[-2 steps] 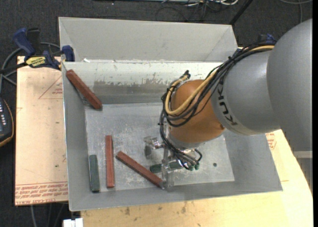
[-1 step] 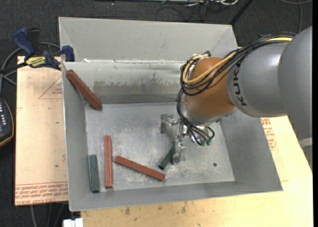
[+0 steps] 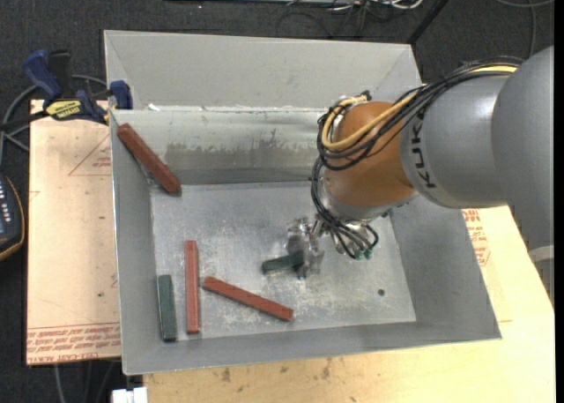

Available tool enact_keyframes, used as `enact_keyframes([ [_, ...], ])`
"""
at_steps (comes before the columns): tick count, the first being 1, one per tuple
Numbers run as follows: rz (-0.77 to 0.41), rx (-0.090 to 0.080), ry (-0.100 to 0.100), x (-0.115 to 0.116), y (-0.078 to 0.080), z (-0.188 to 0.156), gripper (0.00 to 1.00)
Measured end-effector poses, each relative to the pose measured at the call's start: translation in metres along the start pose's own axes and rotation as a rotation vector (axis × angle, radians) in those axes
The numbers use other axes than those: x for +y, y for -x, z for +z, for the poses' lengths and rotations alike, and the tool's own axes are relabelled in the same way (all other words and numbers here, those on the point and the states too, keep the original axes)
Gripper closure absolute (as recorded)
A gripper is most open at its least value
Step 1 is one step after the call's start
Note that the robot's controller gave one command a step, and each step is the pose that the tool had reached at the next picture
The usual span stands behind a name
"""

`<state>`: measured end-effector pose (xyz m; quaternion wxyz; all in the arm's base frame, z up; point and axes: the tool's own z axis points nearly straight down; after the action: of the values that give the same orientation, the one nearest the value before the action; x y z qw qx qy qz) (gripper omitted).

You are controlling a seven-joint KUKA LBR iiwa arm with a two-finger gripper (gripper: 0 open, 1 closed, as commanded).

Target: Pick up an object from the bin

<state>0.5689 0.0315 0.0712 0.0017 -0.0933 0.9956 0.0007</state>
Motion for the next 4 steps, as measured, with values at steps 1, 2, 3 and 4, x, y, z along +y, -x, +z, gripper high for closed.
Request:
enact_keyframes([
  [1, -0.077, -0.009, -0.002, 0.008, 0.015, -0.160, 1.00],
  [2, -0.076, 0.000, 0.000, 0.008, 0.013, -0.155, 0.00],
  [3, -0.195, 0.008, 0.002, 0.012, 0.028, -0.053, 0.00],
  [4, -0.194, 0.002, 0.001, 0.012, 0.030, -0.057, 1.00],
])
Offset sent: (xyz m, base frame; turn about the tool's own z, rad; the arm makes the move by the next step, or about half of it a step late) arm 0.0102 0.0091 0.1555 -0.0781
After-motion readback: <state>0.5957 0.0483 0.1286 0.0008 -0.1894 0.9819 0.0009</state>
